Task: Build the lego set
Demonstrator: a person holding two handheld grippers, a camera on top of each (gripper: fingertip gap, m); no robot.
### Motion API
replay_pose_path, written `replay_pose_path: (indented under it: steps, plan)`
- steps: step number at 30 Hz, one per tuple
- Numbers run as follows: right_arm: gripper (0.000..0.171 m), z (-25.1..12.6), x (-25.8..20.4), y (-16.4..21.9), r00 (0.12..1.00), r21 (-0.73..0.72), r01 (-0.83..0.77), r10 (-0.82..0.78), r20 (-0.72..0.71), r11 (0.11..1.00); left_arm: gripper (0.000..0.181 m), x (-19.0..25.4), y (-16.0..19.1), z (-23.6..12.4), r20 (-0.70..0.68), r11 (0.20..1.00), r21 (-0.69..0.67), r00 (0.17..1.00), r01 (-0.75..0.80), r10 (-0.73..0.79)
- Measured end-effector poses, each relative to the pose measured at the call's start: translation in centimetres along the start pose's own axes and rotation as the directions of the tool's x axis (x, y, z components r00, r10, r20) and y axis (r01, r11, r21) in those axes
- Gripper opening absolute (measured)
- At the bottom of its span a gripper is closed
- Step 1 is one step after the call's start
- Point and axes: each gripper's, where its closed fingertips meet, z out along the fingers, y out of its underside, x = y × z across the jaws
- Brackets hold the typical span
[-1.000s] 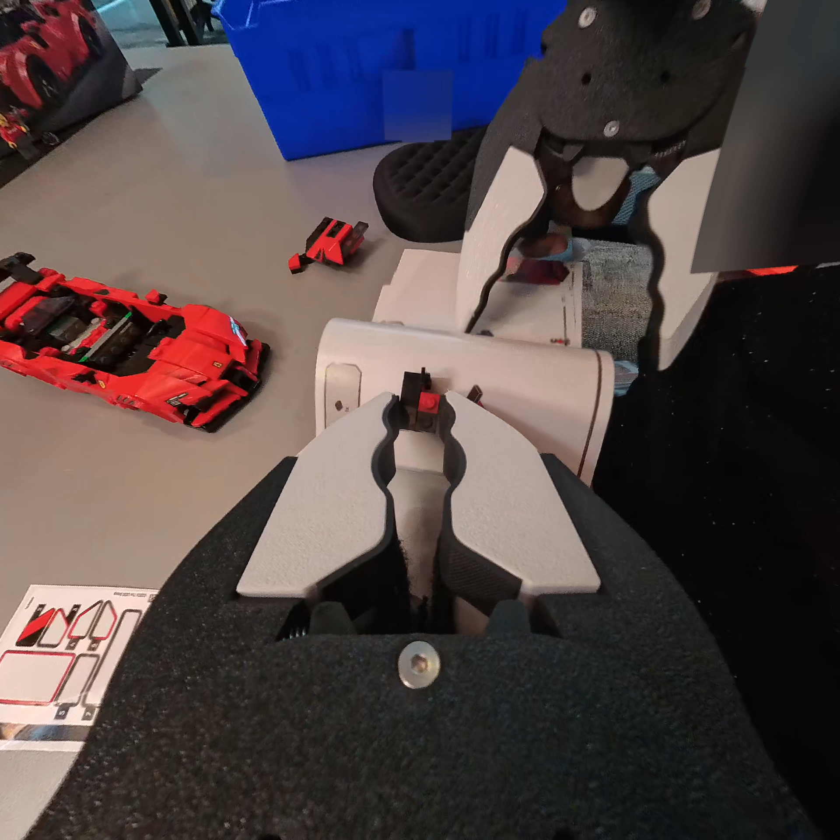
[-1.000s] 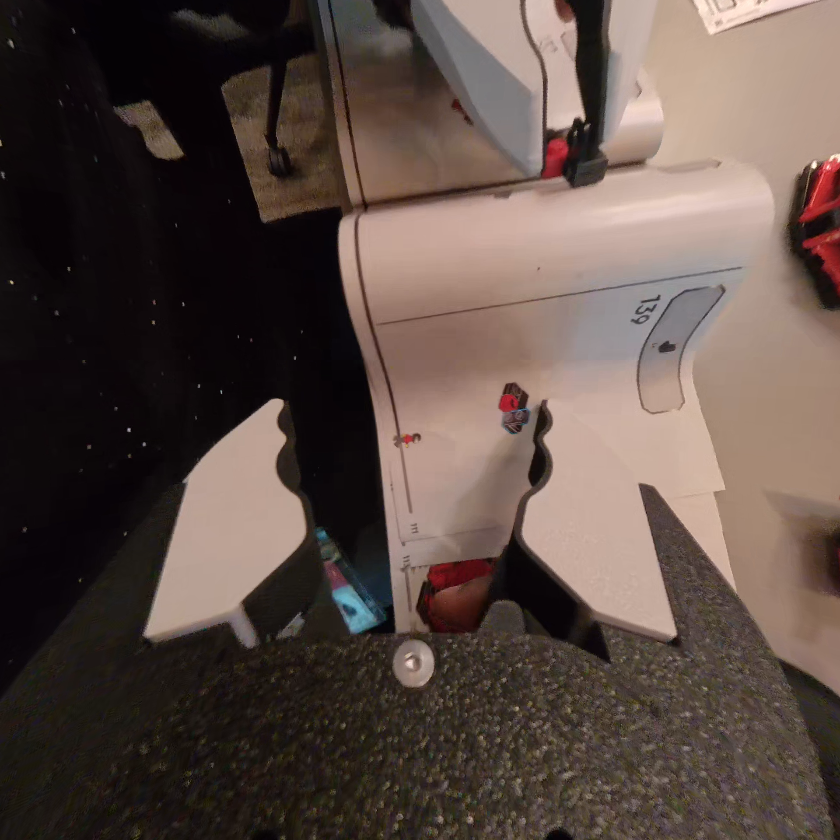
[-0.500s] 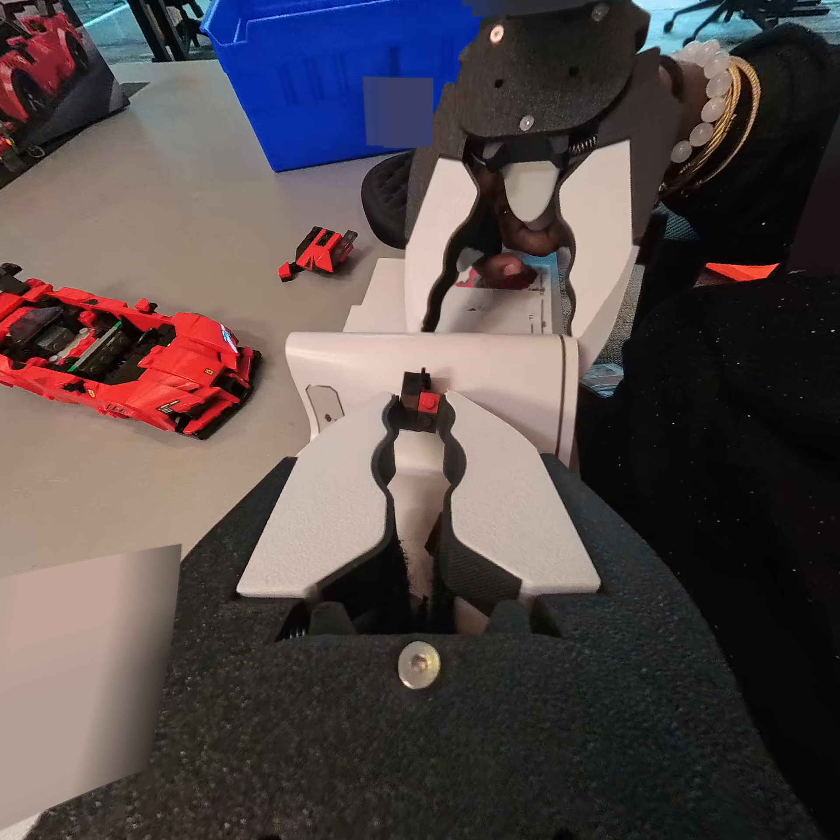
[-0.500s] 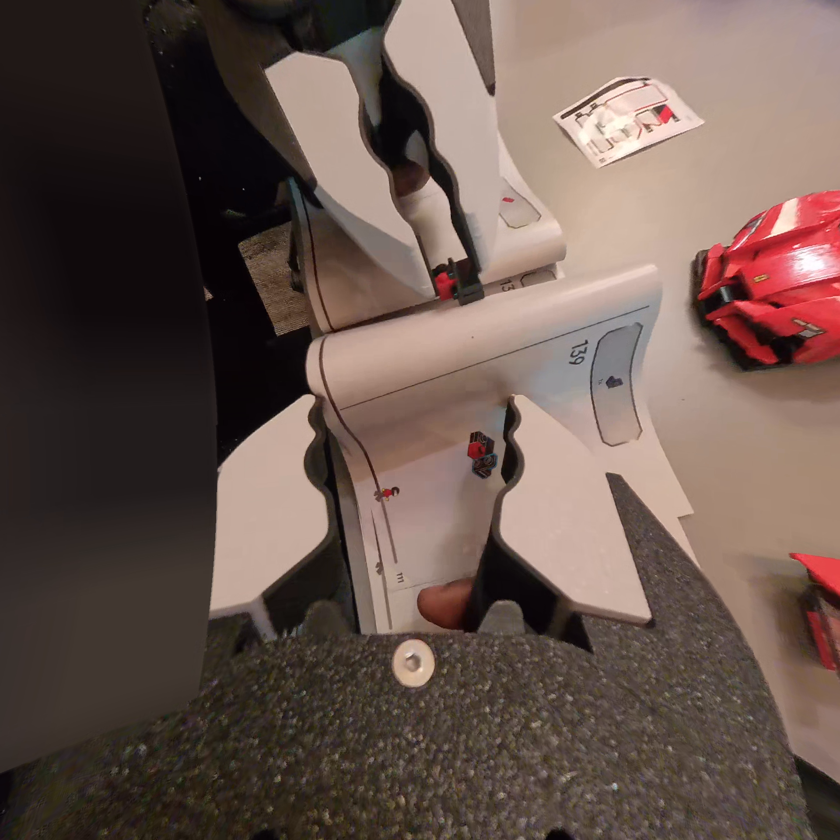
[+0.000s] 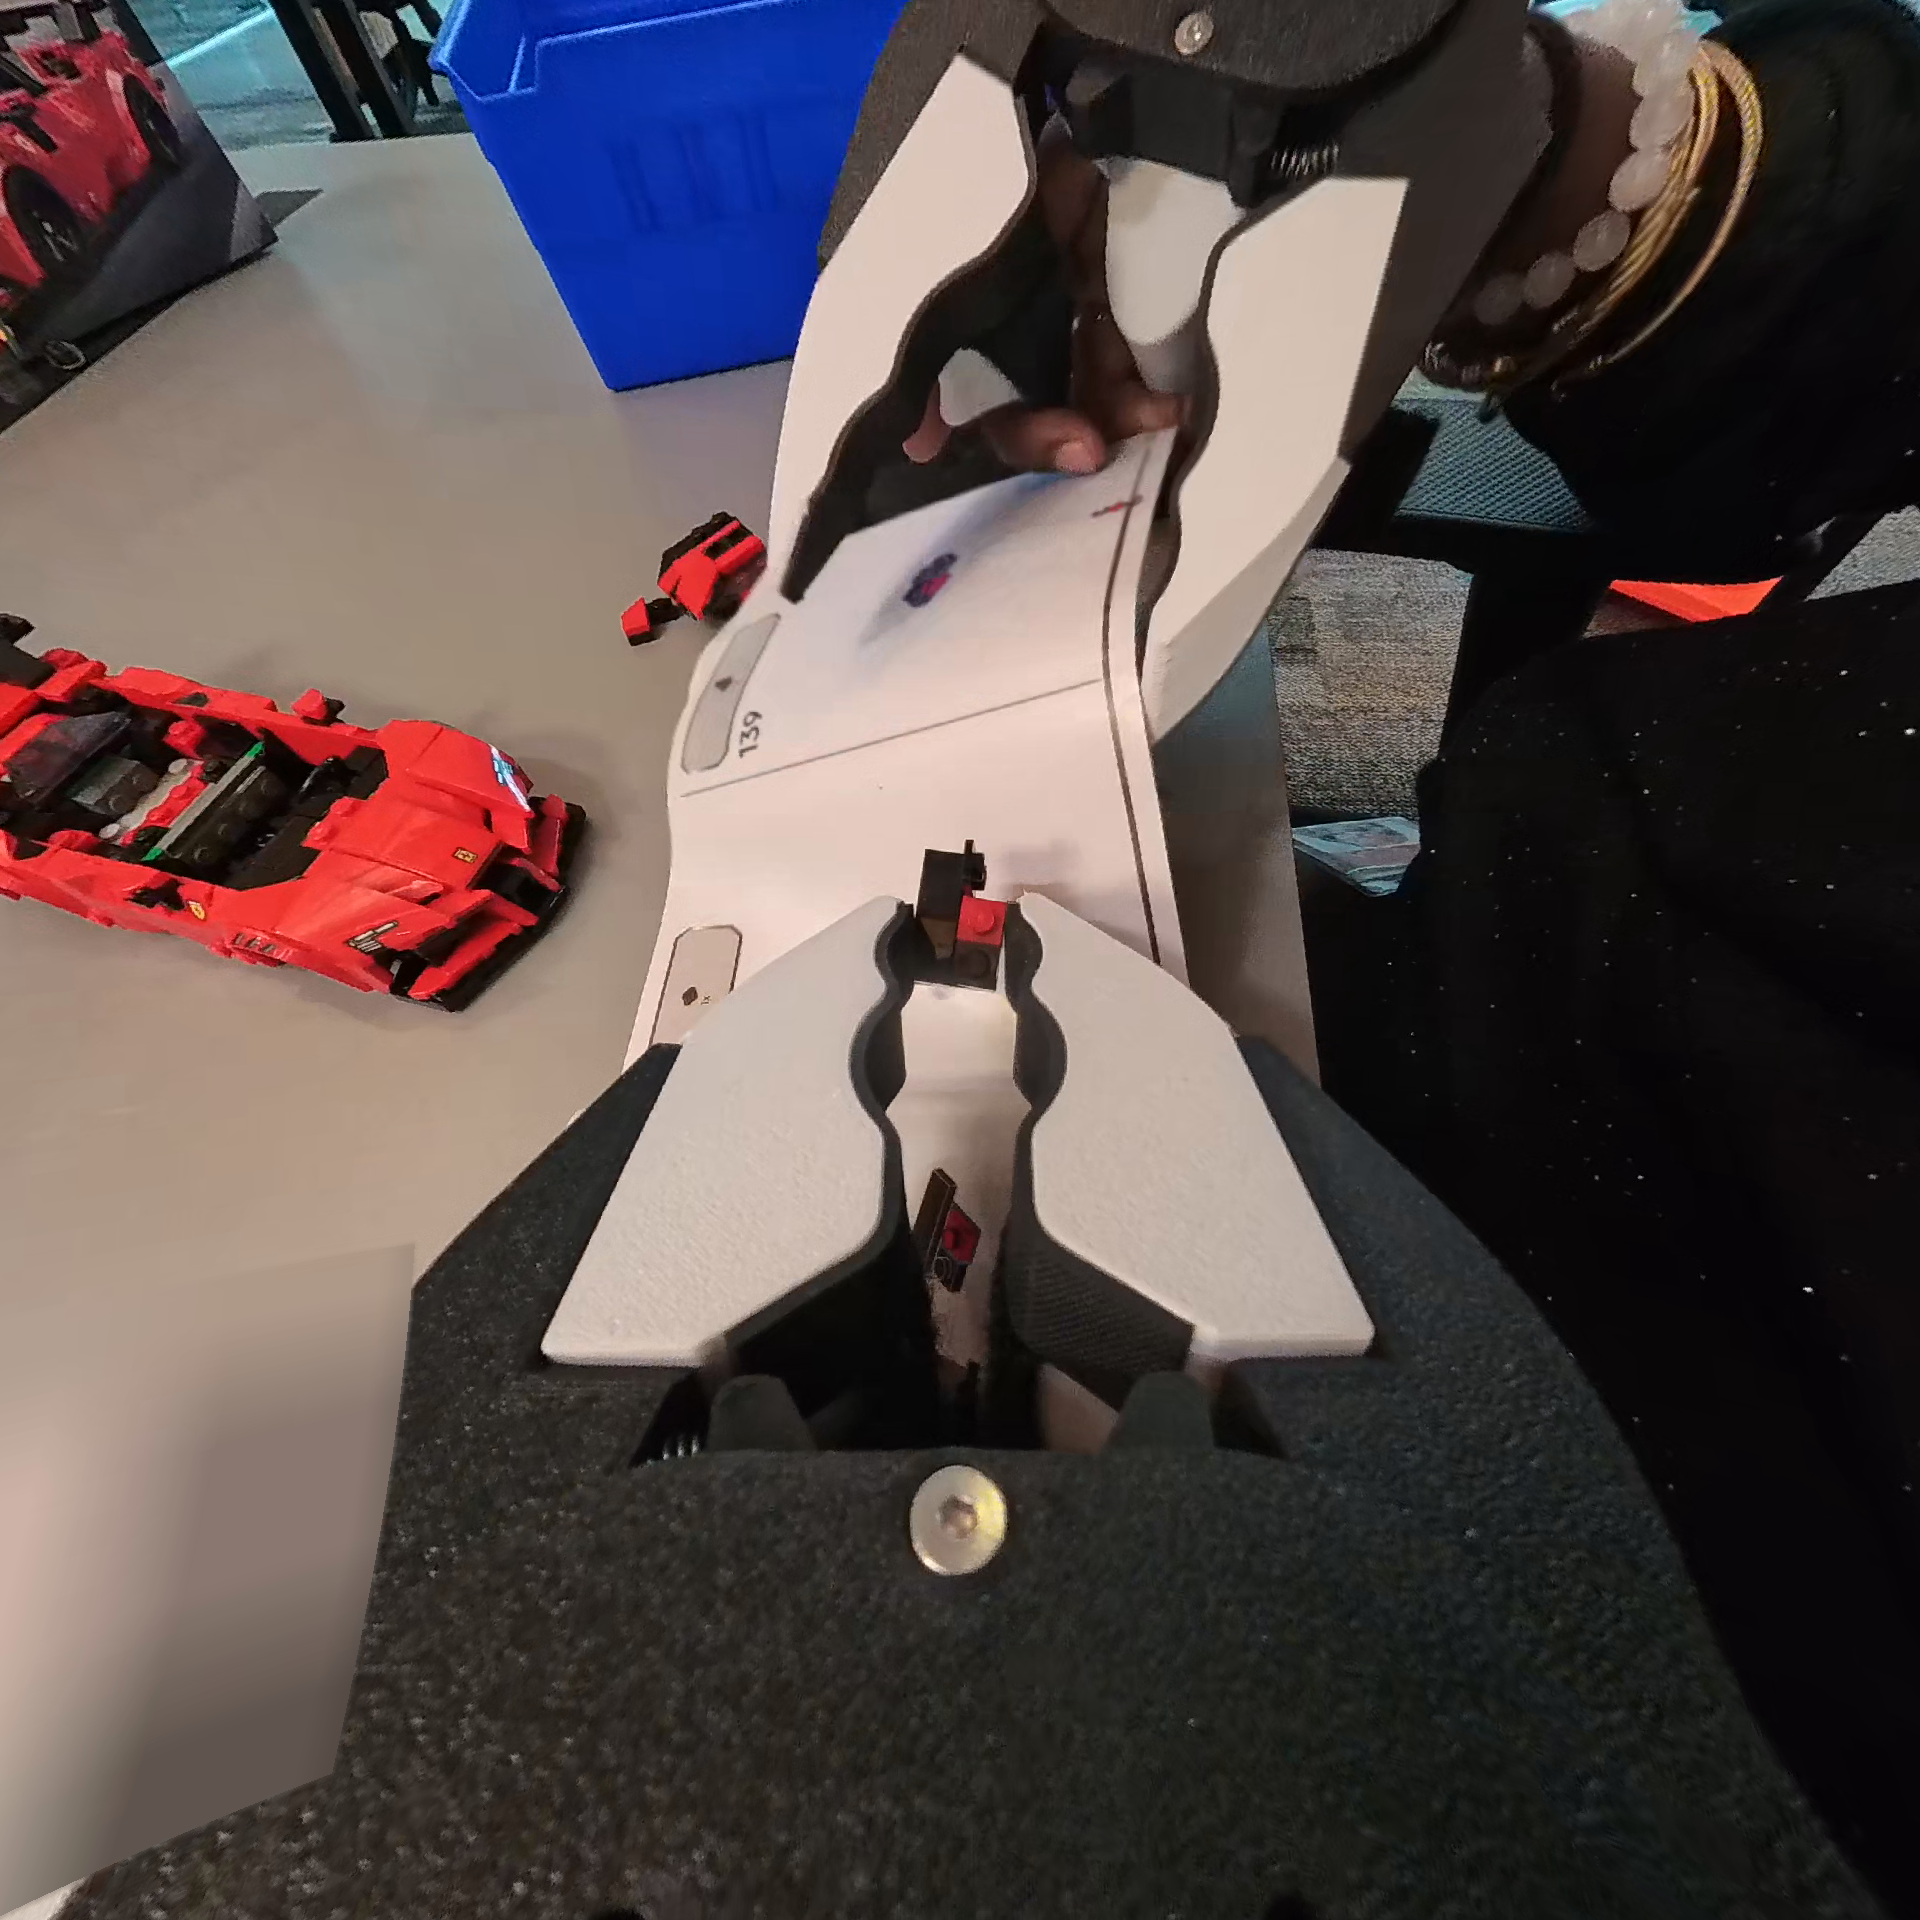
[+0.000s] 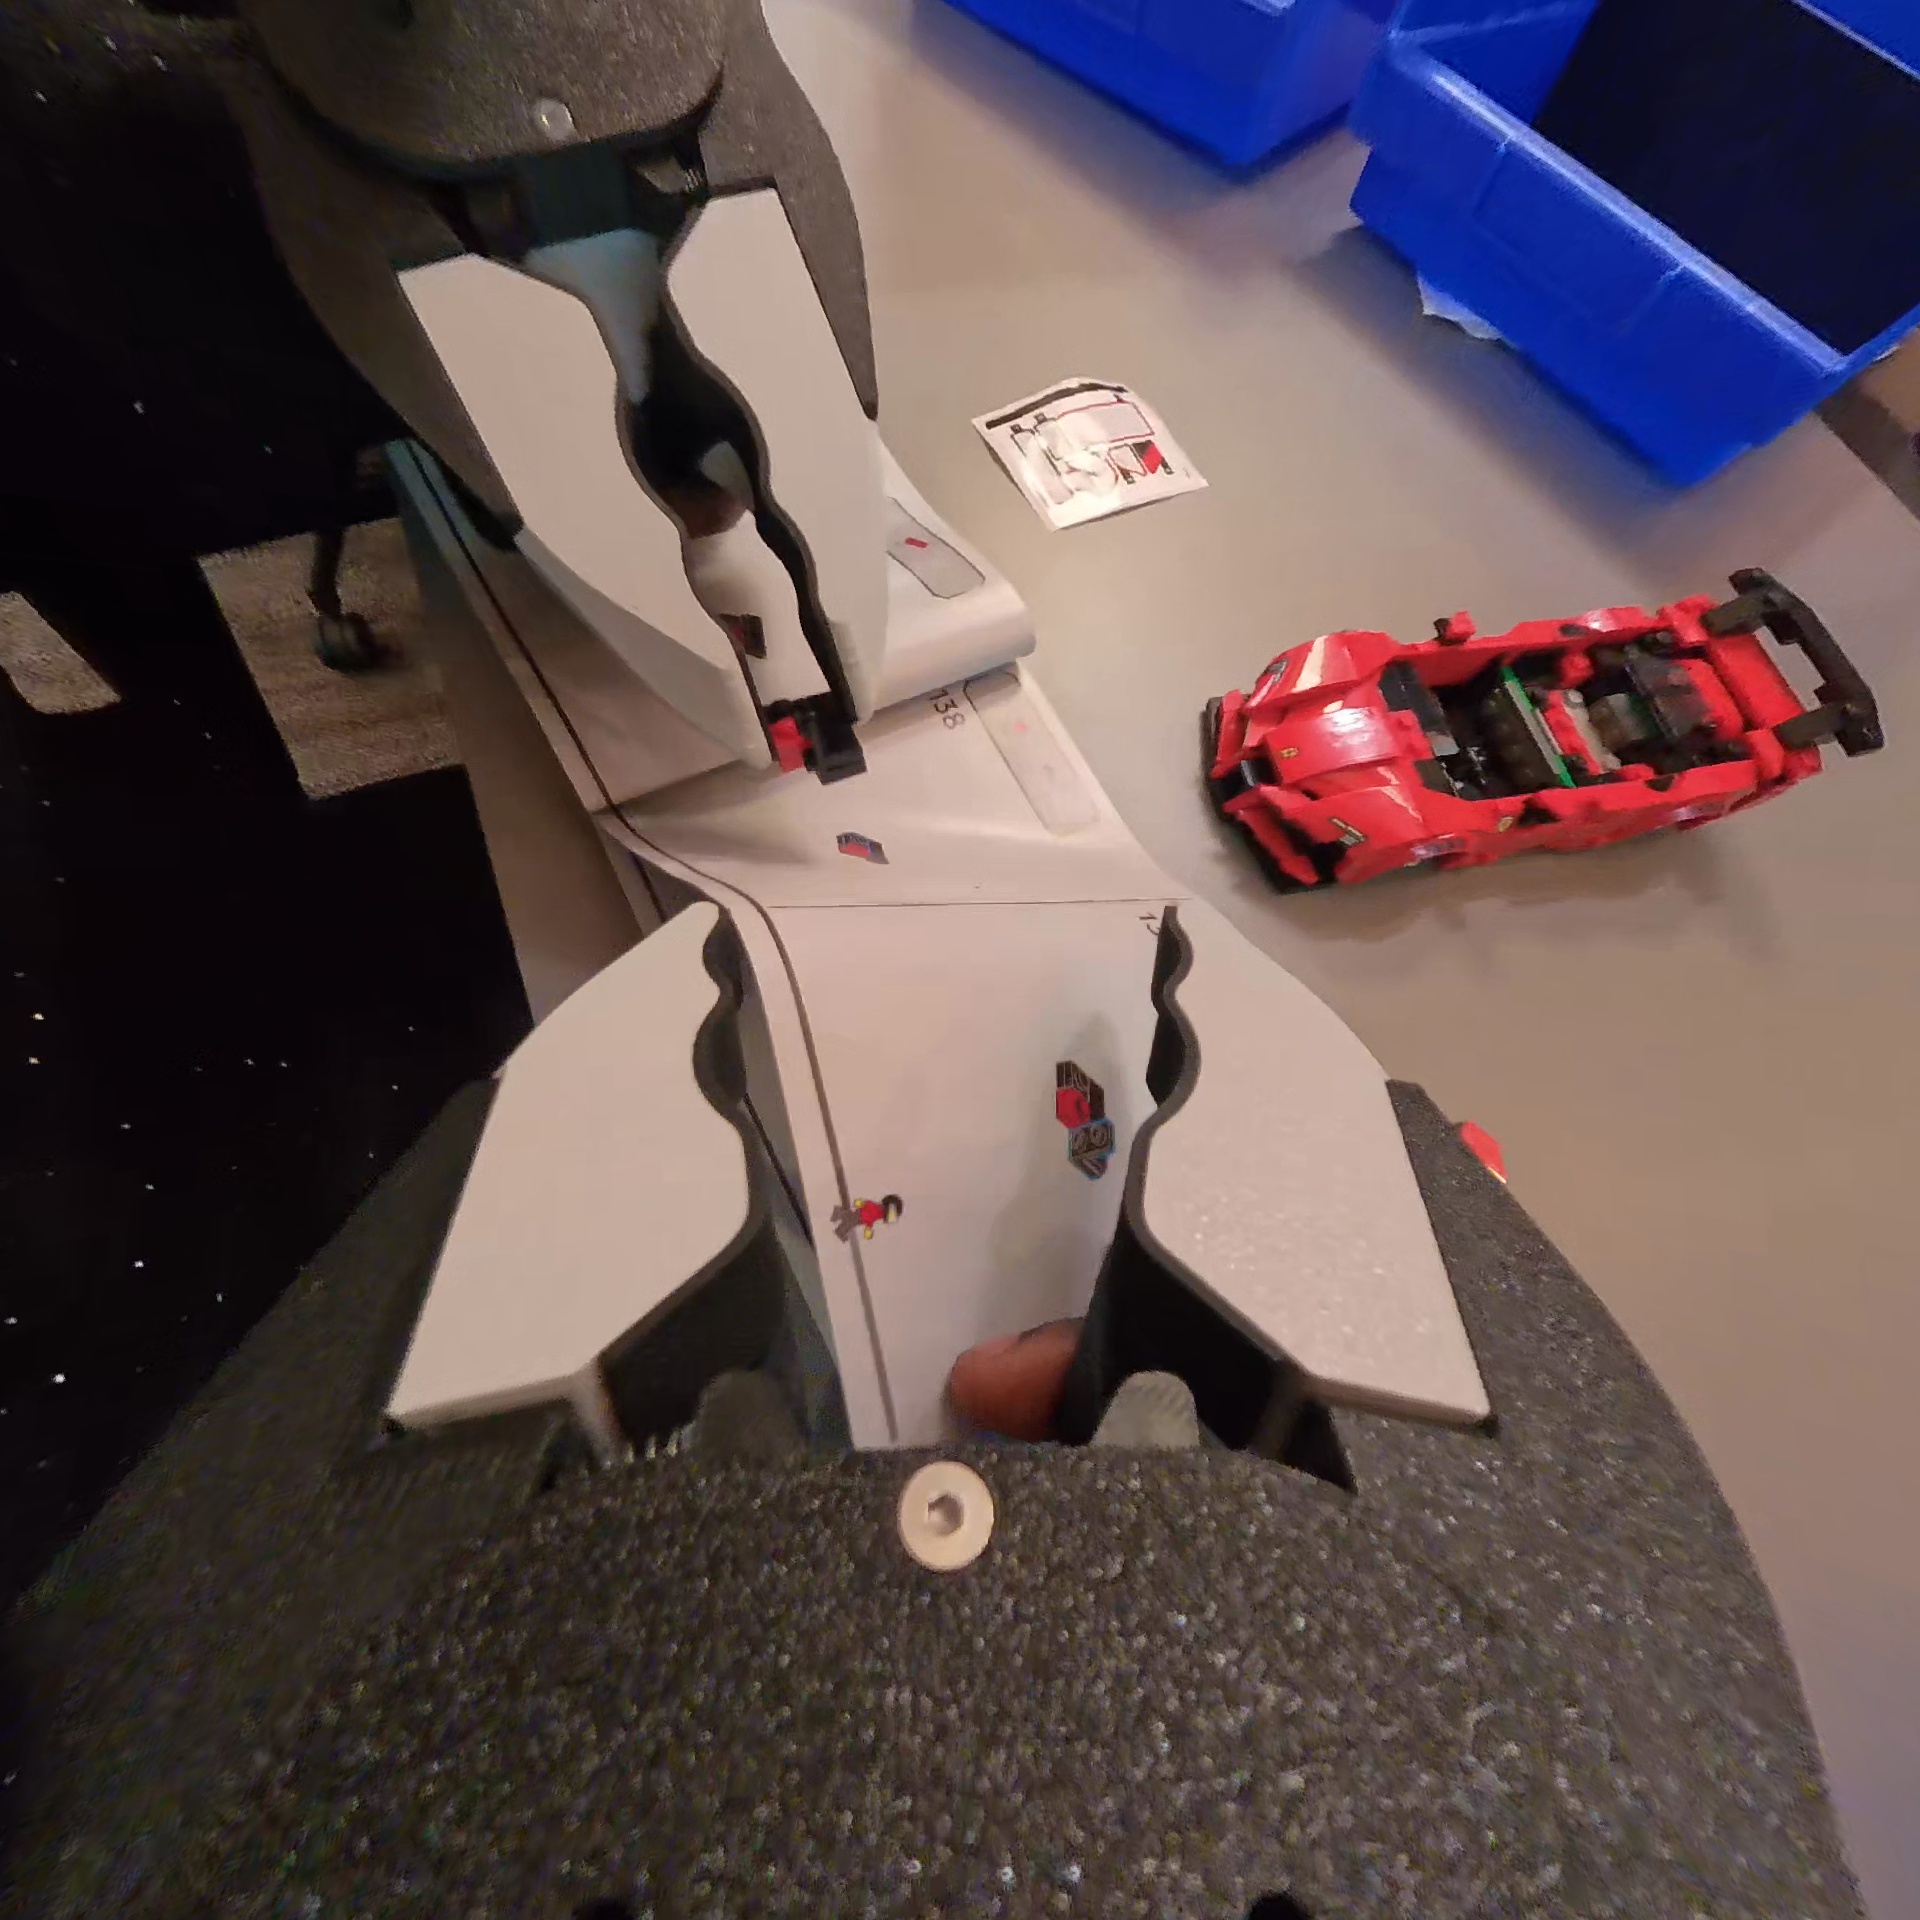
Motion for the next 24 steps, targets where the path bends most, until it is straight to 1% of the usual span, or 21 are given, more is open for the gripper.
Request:
replay_pose_path:
  steps: [5, 10, 12, 15, 17, 20, 21, 22, 24]
  plan:
    - [0.076, -1.4, 1.2, 0.6, 0.999, -0.027, -0.001, 0.000, -0.040, 1.000, 0.017, 0.1, 0.1, 0.1, -0.004, 1.000, -0.005, 1.000, -0.007, 0.007]
    - [0.069, -2.8, 3.2, 0.0, 0.991, 0.033, -0.058, 0.062, -0.120, 0.998, 0.016, 0.2, 0.2, 0.2, -0.011, 1.000, -0.019, 1.000, -0.010, 0.010]
    - [0.068, -2.7, 3.6, -0.2, 0.987, 0.051, -0.089, 0.095, -0.131, 0.995, 0.016, 0.2, 0.2, 0.2, -0.010, 1.000, -0.019, 1.000, -0.010, 0.010]
    - [0.075, -1.6, 3.5, 0.4, 0.984, 0.037, -0.123, 0.126, -0.128, 0.992, 0.016, 0.2, 0.2, 0.2, -0.015, 1.000, -0.017, 1.000, -0.007, 0.007]
    - [0.076, -1.0, 3.2, 0.3, 0.983, 0.049, -0.136, 0.141, -0.116, 0.989, 0.016, 0.3, 0.3, 0.2, -0.025, 1.000, -0.021, 1.000, -0.008, 0.008]
    - [0.064, -0.4, 2.7, 0.1, 0.988, 0.049, -0.121, 0.125, -0.093, 0.991, 0.017, 0.1, 0.5, 0.4, -0.005, 0.999, -0.042, 1.000, -0.012, 0.012]
    - [0.054, -0.4, 2.6, 0.2, 0.990, 0.043, -0.106, 0.109, -0.086, 0.993, 0.017, -0.3, 0.3, 0.3, 0.021, 0.999, -0.040, 1.000, -0.019, 0.020]
    - [0.047, -0.4, 2.5, 0.4, 0.992, 0.037, -0.096, 0.098, -0.081, 0.995, 0.017, -1.2, 0.2, -0.2, 0.073, 0.998, -0.051, 0.997, -0.025, 0.029]
    - [0.045, -0.4, 2.5, 0.6, 0.992, 0.038, -0.104, 0.107, -0.072, 0.994, 0.016, -4.1, -0.4, -1.7, 0.194, 0.997, -0.074, 0.980, -0.020, 0.034]
